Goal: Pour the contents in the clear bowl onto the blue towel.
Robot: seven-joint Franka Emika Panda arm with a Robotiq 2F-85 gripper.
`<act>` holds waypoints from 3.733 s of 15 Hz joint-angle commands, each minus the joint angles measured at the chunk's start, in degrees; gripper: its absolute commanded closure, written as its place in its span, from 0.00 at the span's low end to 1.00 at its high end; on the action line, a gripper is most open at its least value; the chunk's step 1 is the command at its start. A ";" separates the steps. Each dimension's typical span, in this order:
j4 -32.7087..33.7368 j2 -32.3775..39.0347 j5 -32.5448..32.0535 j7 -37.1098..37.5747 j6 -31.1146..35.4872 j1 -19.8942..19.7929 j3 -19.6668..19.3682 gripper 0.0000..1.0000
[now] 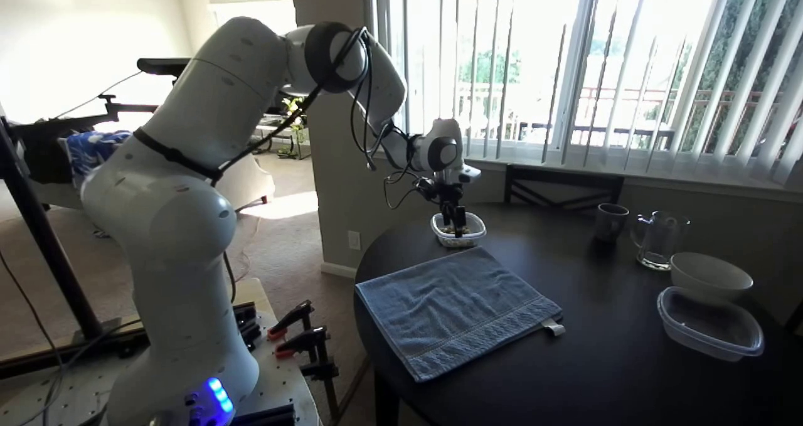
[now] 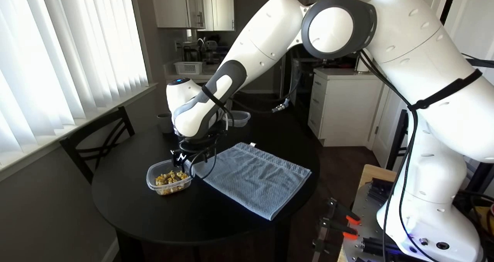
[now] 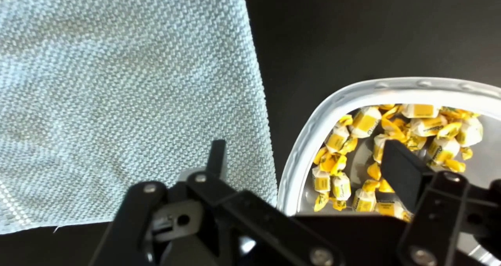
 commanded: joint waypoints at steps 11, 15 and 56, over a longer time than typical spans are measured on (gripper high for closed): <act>15.30 13.08 4.80 -2.41 3.26 -10.31 5.40 0.32; 14.10 12.54 6.38 -3.47 5.86 -11.69 6.42 0.59; 8.61 0.68 -47.16 42.74 -60.24 -0.09 1.67 0.99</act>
